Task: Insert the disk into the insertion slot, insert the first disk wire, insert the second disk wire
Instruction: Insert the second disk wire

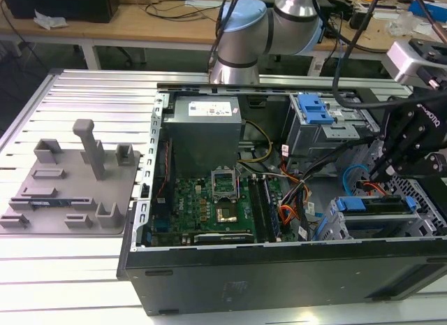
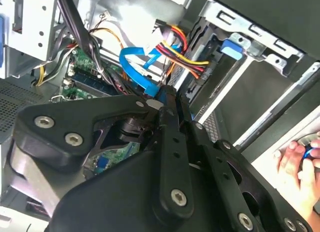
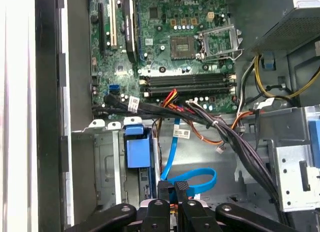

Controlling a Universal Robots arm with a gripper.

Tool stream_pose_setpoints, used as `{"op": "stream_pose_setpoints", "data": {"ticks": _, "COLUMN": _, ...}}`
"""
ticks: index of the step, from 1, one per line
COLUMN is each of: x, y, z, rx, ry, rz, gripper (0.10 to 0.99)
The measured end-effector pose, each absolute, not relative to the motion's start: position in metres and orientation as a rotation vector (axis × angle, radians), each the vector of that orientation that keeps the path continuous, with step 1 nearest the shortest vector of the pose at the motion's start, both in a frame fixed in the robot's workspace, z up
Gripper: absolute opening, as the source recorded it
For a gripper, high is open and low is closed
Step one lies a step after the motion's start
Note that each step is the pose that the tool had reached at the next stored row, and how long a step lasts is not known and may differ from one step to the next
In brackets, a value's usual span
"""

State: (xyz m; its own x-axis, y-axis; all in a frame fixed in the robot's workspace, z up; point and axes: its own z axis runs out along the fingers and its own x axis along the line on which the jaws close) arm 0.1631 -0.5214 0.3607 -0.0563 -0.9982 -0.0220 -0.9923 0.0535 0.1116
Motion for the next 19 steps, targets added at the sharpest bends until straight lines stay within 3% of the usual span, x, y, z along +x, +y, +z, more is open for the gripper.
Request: {"op": "stream_pose_setpoints", "data": {"ticks": 19, "x": 0.169, "y": -0.533, "z": 0.355, "rx": 2.119, "ry": -2.24, "rz": -0.154, "gripper": 0.161}}
